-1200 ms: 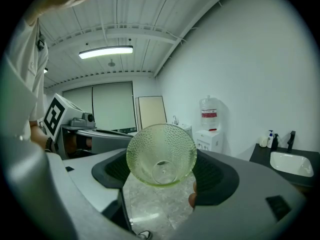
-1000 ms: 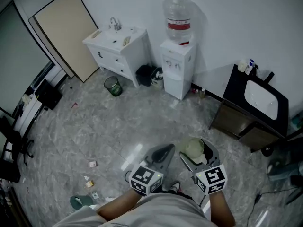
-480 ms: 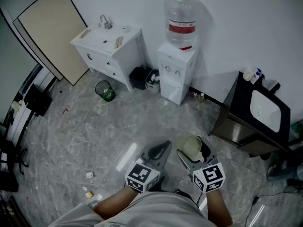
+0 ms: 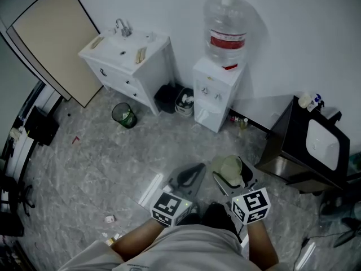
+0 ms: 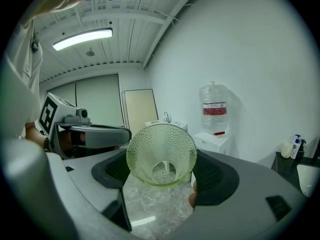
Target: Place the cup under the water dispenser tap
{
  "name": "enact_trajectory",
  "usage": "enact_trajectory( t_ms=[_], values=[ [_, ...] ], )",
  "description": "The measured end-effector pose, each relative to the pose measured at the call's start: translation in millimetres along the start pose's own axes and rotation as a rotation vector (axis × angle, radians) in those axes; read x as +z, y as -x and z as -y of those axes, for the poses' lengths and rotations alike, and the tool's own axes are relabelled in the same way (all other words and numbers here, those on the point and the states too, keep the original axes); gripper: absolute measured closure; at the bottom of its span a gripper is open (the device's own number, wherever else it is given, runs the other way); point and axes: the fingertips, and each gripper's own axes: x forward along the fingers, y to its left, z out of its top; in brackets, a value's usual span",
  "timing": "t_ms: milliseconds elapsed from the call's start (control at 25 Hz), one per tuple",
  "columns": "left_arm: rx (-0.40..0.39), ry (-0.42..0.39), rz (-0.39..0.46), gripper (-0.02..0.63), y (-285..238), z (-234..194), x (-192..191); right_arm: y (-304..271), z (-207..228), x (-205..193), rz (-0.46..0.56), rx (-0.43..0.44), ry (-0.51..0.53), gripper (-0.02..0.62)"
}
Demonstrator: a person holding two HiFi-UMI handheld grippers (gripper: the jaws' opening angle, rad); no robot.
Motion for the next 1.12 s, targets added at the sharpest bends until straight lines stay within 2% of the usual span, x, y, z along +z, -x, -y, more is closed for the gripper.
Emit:
enact_trajectory(
  t_ms=[320,600,920,1120],
  values=[
    [0.014,0.029,0.003,0.592,-55.4,-55.7,6.3,-73.7,49.1,7.3,-0.037,0.02,-0.016,0.229],
    [0.041,0.017,0.011,0.592,-144.8,-114.1,25.1,-154.1,127.0,11.3,-0.084,0.039,-0.016,0.229],
    [0.077,0.011,0.018,0.592,-236.5,-170.1,34.3,-247.7,213.7,-14.5,-0.188,0.073,0.018,0.229],
    [0.07,0.043,0.009,0.592,-282.7,-206.1,20.0,-292.2,249.9,-33.7,-0.223,0.037,0.004,0.229]
  ],
)
